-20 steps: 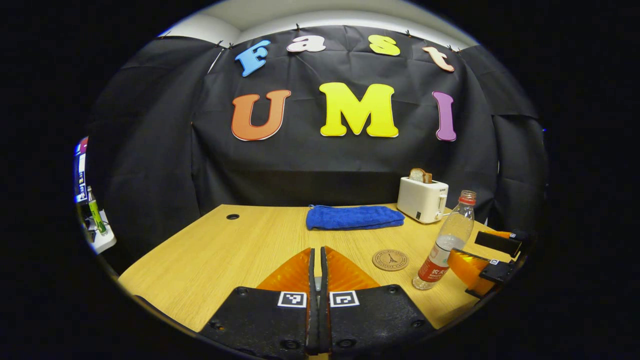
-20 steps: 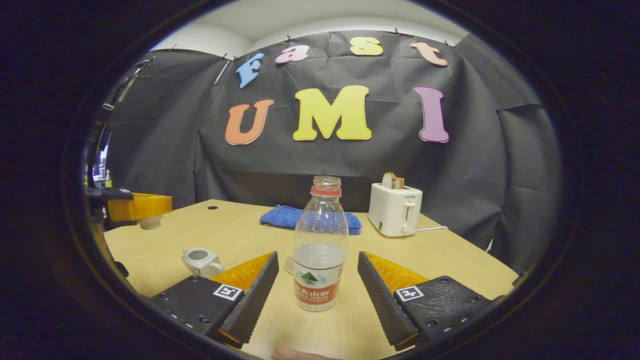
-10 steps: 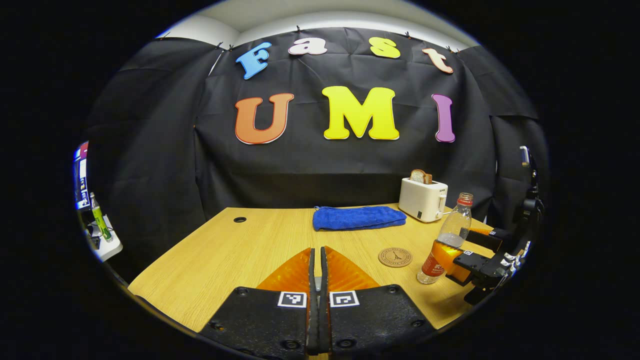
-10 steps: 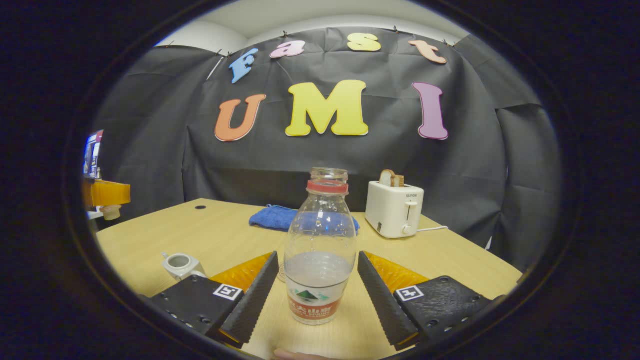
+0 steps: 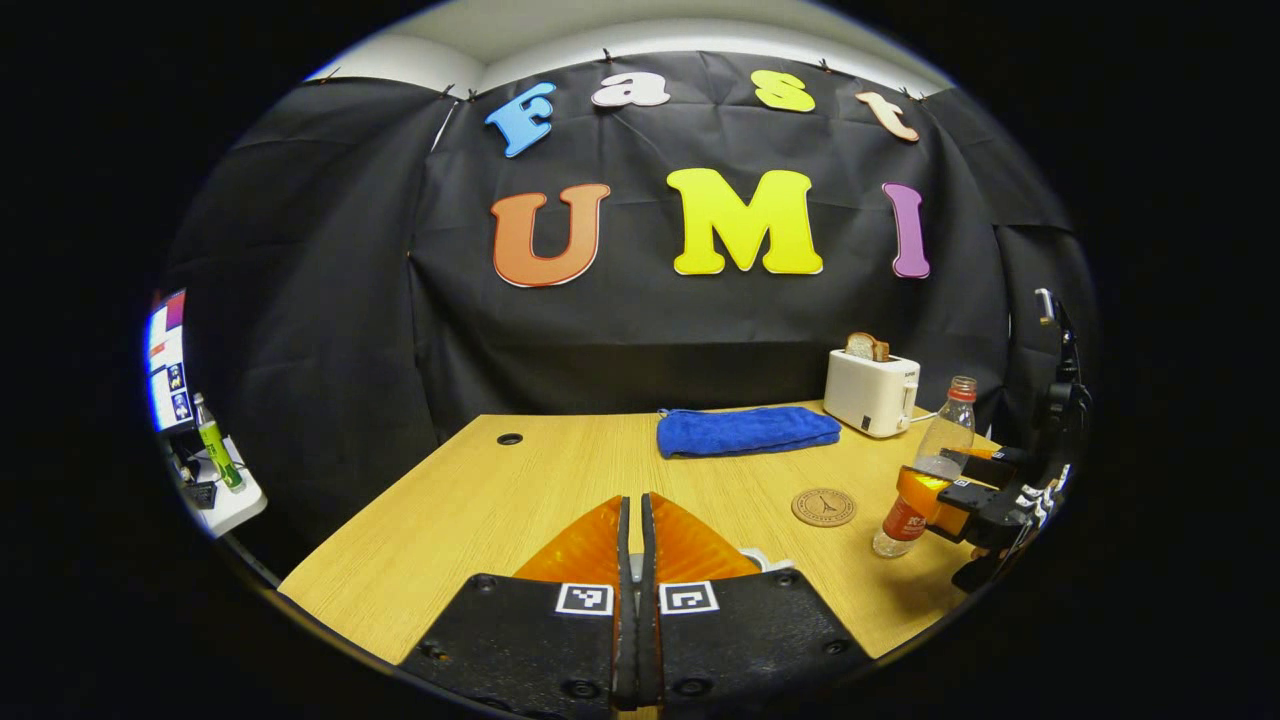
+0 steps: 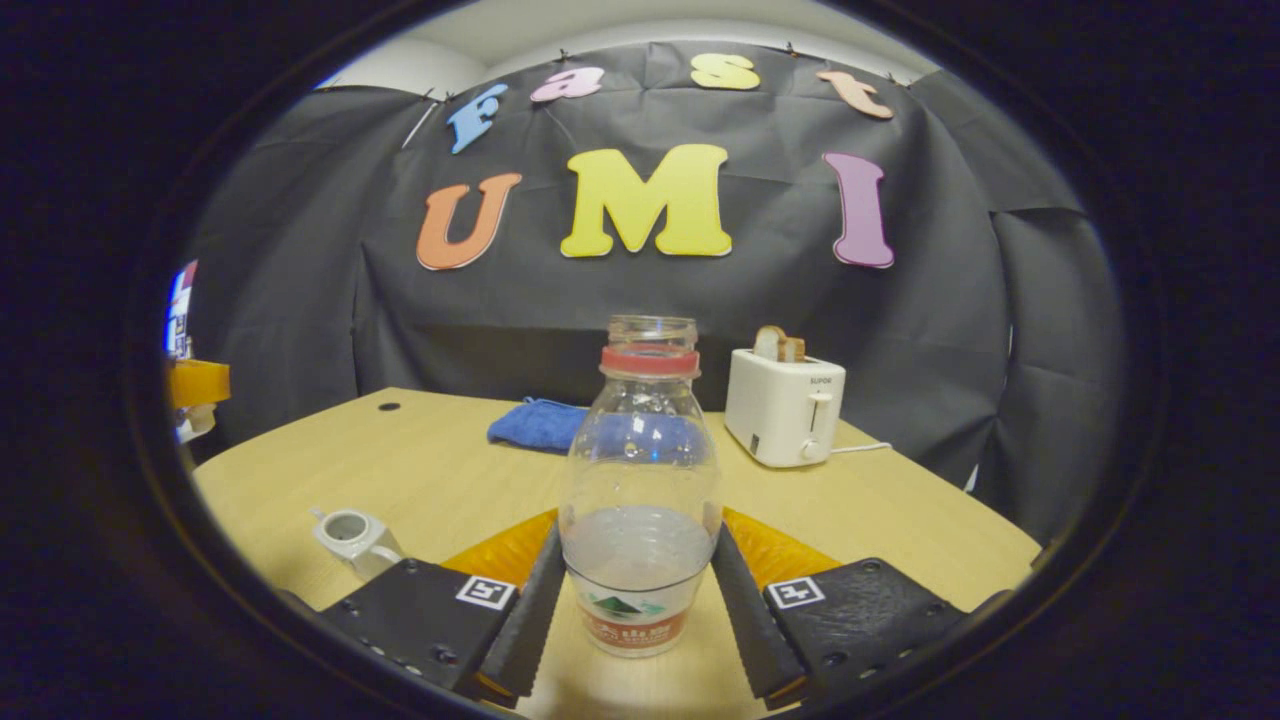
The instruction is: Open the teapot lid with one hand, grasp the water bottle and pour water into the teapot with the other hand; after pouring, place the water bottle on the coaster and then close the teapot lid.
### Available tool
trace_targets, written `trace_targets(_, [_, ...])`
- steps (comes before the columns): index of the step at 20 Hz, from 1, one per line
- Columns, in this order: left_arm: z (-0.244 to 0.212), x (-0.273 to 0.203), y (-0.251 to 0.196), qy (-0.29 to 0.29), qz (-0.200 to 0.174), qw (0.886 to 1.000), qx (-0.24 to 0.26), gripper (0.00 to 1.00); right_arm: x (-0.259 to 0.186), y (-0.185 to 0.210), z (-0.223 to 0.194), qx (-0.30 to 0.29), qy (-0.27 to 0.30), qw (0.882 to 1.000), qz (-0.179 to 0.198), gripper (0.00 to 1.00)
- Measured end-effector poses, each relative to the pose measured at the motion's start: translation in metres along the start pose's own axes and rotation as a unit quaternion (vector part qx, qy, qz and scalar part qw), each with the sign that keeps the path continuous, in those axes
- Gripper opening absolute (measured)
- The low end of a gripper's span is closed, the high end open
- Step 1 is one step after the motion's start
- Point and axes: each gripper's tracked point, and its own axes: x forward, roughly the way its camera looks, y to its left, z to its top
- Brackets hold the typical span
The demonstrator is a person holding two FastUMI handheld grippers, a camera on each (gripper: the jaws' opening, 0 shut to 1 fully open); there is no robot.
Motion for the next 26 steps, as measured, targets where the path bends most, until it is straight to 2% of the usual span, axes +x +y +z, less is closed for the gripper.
trace_targets(4, [0.003,-0.004,0.019,-0.002,0.008,1.0,-0.003,0.03,-0.014,-0.004,0.023,-0.064,-0.014,0.998,-0.026,0.76])
trace_targets(8, [0.005,-0.007,0.043,-0.004,0.02,1.0,-0.018,0.03,-0.02,-0.005,0.029,-0.145,-0.005,0.987,-0.062,0.76])
trace_targets(12, [0.003,-0.008,0.062,-0.001,0.029,0.999,-0.032,0.03,-0.017,0.007,0.022,-0.217,0.001,0.974,-0.067,0.76])
trace_targets(17, [0.007,-0.015,0.068,-0.006,0.023,0.999,-0.043,0.03,-0.006,0.029,0.005,-0.273,0.024,0.96,-0.056,0.77])
trace_targets(23, [0.013,-0.018,0.066,-0.015,0.011,0.999,-0.036,0.03,0.001,0.049,-0.013,-0.361,0.037,0.93,-0.054,0.76])
trace_targets(26, [0.015,-0.021,0.066,-0.019,0.008,0.999,-0.033,0.03,0.003,0.054,-0.021,-0.411,0.039,0.909,-0.057,0.76])
